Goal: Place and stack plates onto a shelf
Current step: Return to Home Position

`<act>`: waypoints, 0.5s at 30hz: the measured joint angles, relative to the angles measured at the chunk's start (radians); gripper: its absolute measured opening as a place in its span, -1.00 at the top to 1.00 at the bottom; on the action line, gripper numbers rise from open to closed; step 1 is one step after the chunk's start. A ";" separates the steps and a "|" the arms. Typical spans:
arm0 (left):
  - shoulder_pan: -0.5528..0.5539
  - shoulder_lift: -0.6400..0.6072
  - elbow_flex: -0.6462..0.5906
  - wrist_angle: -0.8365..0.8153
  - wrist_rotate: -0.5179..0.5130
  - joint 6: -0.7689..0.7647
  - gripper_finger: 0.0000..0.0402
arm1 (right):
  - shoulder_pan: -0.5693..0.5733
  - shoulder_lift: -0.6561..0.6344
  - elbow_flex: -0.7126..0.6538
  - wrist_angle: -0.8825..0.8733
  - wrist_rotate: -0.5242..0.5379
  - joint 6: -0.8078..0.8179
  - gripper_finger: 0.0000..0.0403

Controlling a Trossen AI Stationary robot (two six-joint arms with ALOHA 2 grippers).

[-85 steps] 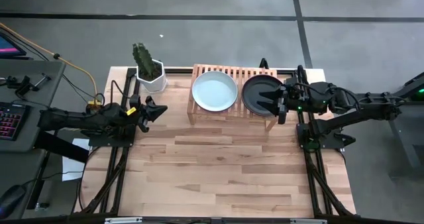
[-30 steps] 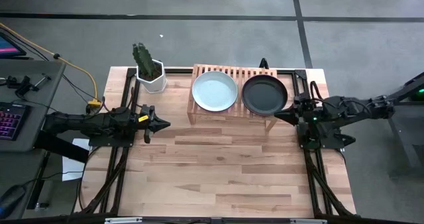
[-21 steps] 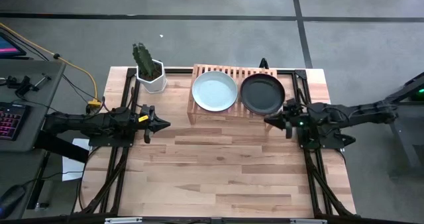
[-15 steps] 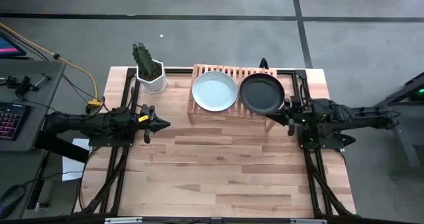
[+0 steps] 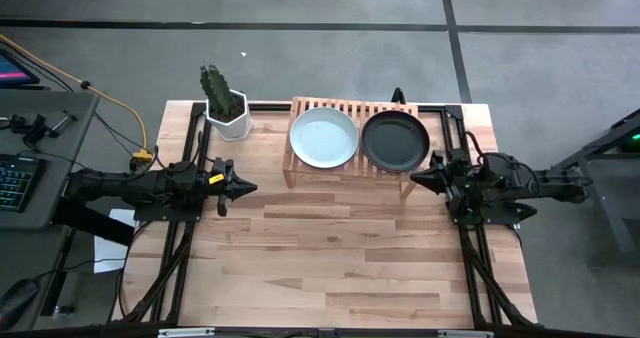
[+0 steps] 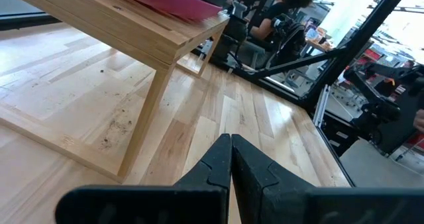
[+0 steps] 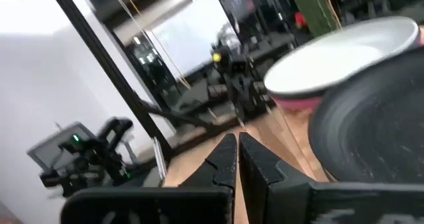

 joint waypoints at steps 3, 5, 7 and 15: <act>0.000 0.000 0.000 0.000 0.000 0.000 1.00 | 0.000 -0.053 -0.067 0.101 0.000 -0.003 1.00; 0.000 0.000 0.000 0.000 0.000 0.000 1.00 | 0.000 -0.084 -0.103 0.142 -0.002 -0.009 1.00; 0.000 0.000 0.000 0.000 0.000 0.000 1.00 | 0.000 -0.113 -0.138 0.157 -0.011 -0.015 1.00; 0.000 0.000 0.000 0.000 0.000 0.000 1.00 | 0.000 -0.144 -0.238 0.169 -0.027 -0.052 1.00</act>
